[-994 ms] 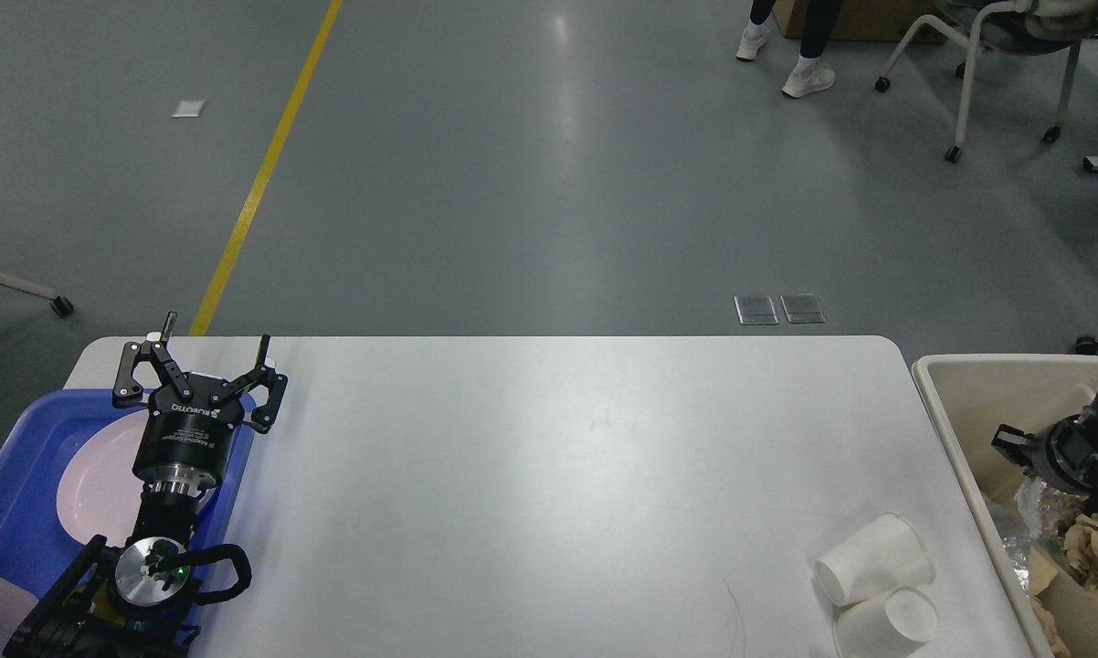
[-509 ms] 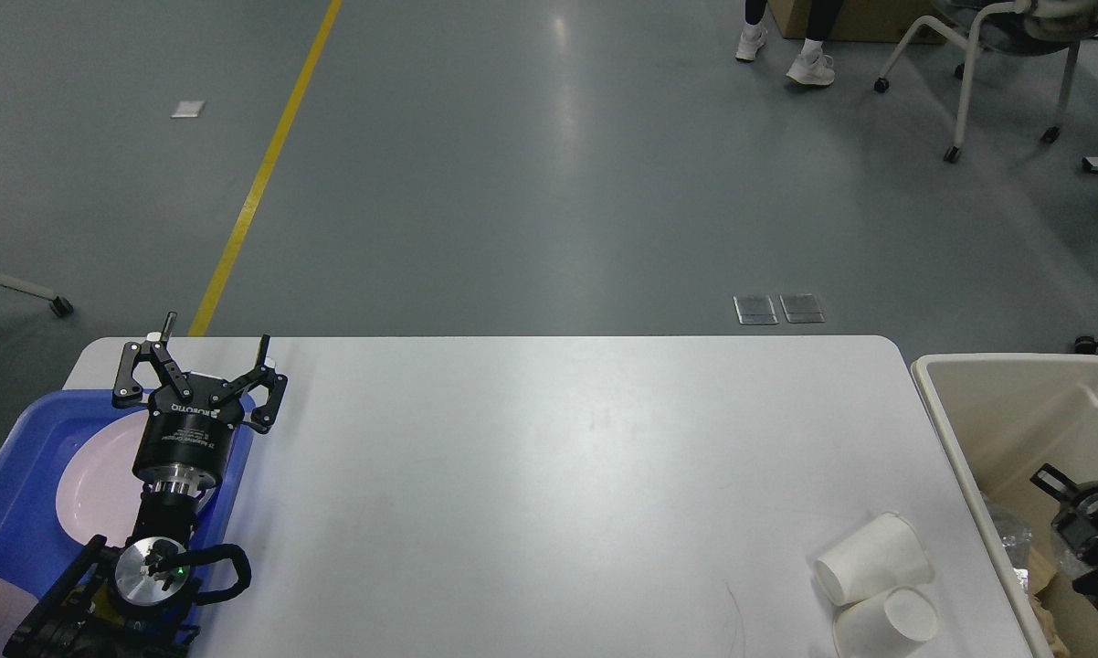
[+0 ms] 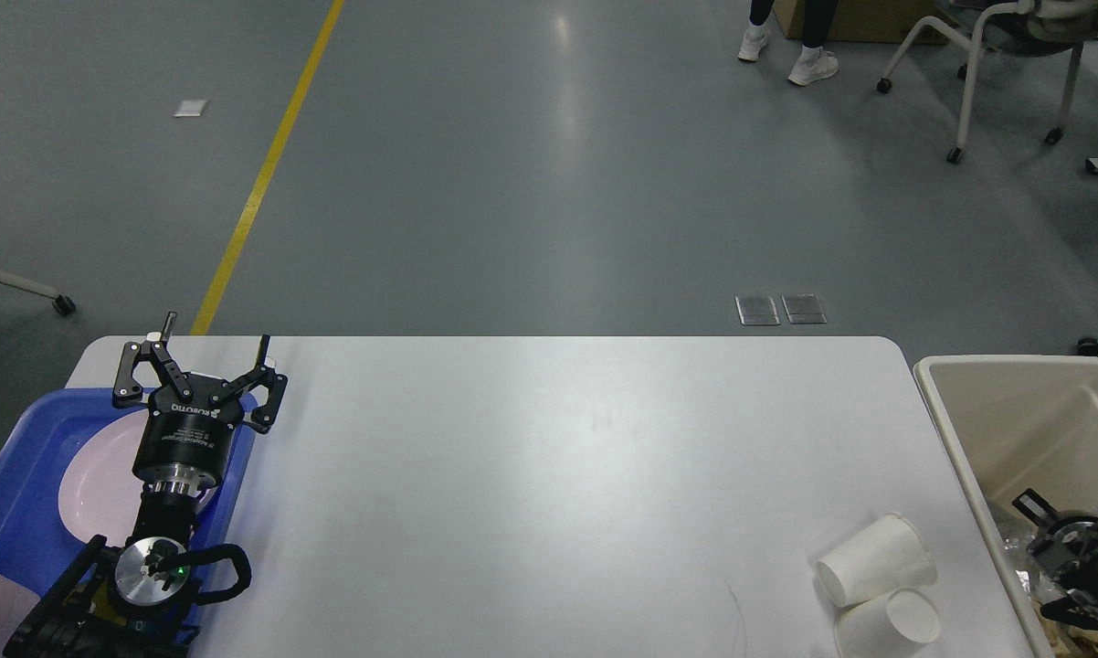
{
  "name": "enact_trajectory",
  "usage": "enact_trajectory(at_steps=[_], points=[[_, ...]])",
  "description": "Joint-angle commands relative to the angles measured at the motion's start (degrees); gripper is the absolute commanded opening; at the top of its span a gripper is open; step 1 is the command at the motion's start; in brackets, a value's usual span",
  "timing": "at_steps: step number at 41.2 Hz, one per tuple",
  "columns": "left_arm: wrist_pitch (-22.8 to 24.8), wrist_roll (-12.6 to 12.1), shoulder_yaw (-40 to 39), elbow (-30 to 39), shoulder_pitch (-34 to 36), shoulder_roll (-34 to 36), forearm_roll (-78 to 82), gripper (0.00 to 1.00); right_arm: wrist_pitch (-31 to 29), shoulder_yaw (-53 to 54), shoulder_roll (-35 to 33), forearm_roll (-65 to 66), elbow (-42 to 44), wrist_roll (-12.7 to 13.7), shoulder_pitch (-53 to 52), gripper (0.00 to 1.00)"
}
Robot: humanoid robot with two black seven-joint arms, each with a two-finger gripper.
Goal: Tidy desktop
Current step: 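Raise the right gripper up out of the bin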
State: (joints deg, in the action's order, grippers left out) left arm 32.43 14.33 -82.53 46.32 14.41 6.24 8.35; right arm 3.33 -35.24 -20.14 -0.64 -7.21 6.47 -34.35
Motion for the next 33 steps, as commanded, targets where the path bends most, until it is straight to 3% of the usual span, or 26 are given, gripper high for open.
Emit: enact_trajectory(at_steps=[1,2,23,33], points=[[0.0,0.0,0.0,0.0,0.0,0.0,0.0,0.96,6.3,0.2,0.3,-0.2,-0.1,-0.1,0.6,0.84],[0.0,0.0,0.0,0.0,0.0,0.0,0.0,0.96,7.8,0.2,0.4,-0.2,-0.1,-0.1,0.6,1.0],[0.0,0.0,0.0,0.0,0.0,0.0,0.0,0.96,8.2,0.1,0.2,-0.1,-1.5,-0.4,-0.3,1.0],[0.0,0.0,0.0,0.0,0.0,0.0,0.0,0.96,1.4,-5.0,-6.7,0.8,-13.3,-0.1,-12.8,1.0]])
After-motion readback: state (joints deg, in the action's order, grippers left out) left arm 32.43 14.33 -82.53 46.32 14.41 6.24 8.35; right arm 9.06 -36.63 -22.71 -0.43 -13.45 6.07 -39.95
